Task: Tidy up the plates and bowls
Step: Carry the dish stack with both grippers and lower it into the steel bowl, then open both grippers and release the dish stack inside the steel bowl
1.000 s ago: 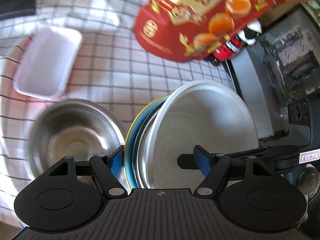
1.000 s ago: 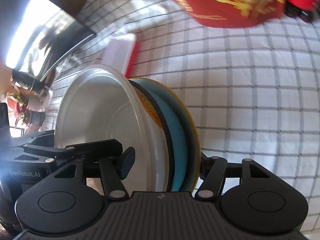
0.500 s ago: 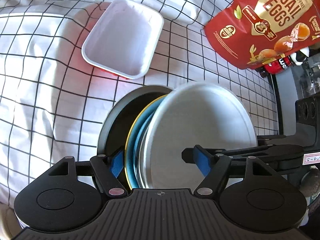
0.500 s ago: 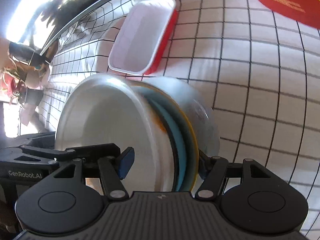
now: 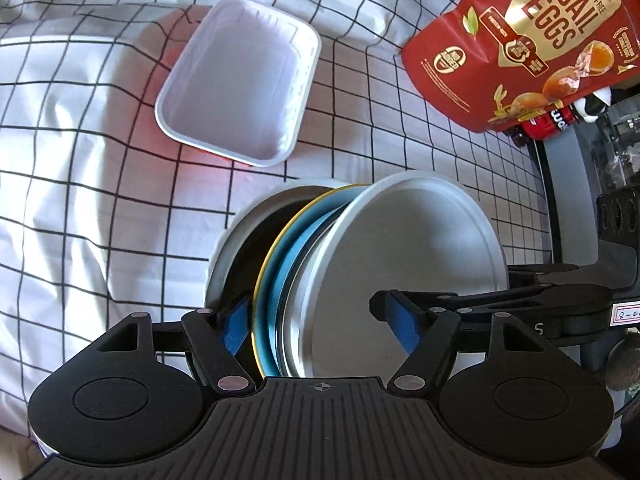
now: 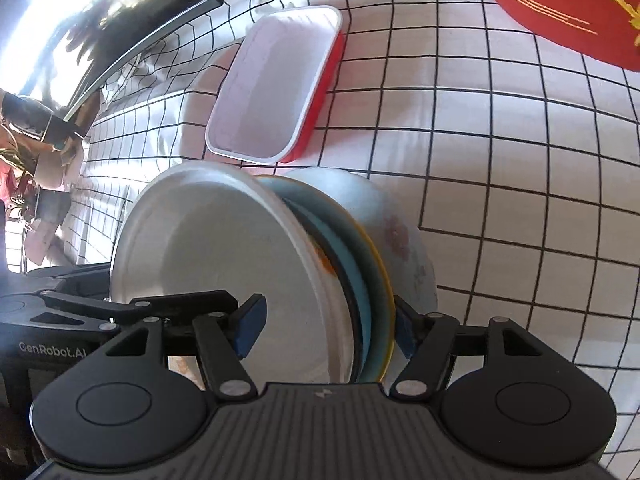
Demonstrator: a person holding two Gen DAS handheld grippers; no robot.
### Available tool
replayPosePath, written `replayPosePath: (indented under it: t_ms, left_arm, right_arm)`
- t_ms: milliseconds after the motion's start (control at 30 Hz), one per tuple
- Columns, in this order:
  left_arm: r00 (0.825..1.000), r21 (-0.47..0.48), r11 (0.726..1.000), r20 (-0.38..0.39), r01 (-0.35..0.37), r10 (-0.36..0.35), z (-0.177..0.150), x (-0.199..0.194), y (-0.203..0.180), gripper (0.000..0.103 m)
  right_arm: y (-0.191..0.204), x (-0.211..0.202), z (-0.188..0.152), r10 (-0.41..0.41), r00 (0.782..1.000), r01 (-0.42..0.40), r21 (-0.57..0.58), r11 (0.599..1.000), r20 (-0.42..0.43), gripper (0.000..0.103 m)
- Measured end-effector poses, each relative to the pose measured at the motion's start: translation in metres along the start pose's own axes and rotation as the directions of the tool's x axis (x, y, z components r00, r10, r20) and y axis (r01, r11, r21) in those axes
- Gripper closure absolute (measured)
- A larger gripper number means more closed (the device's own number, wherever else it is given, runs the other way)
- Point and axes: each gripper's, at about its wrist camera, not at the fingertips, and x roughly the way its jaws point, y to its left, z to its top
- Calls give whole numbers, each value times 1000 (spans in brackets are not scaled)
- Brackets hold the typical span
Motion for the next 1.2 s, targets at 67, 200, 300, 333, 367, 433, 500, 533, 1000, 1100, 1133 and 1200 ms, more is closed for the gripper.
replayPosePath:
  t_ms: [67, 200, 300, 333, 367, 433, 500, 533, 1000, 1100, 1133, 1200]
  left_arm:
    - [1000, 11, 1000, -7, 4, -4, 0, -1, -2, 28]
    - [1000, 18, 1000, -4, 9, -9, 1, -6, 1, 28]
    - [1000, 3, 1000, -16, 23, -23, 2, -2, 8, 28]
    - [999, -7, 1000, -22, 27, -27, 3, 1, 11, 28]
    - [999, -9, 999, -19, 32, -32, 3, 3, 12, 28]
    - [999, -6, 999, -16, 35, -35, 4, 6, 12, 28]
    - [999, -1, 1000, -24, 24, -24, 5, 8, 12, 28]
    - [999, 6, 1000, -28, 22, -22, 5, 7, 12, 29]
    - [1000, 29, 1000, 12, -8, 8, -9, -23, 16, 65]
    - [1000, 15, 1000, 19, 10, -10, -13, -25, 19, 65]
    - [999, 7, 1000, 25, 20, -20, -14, -27, 19, 65]
    - [999, 4, 999, 29, 34, -34, -15, -30, 18, 65]
  right_arm:
    - [0, -3, -1, -2, 1000, 2, 1, 1000, -1, 36]
    - [5, -5, 1, -8, 1000, 8, -7, 1000, 2, 36]
    - [10, -3, 4, -32, 999, 31, -19, 999, -4, 37]
    - [11, -3, 5, -49, 999, 49, -23, 999, -4, 37]
    - [13, -4, 6, -67, 998, 67, -29, 997, 0, 37]
    - [13, -7, 9, -94, 996, 94, -33, 995, 4, 37]
    - [13, -10, 11, -96, 995, 97, -38, 995, 6, 38]
    - [12, -11, 12, -89, 996, 89, -39, 995, 0, 37]
    - [11, -18, -5, -46, 998, 50, -86, 995, 53, 38]
    - [8, -19, -15, -27, 999, 30, -86, 996, 40, 39]
    - [8, -20, -17, -21, 999, 24, -90, 996, 35, 39]
    - [7, -21, -24, -15, 1000, 18, -101, 995, 28, 39]
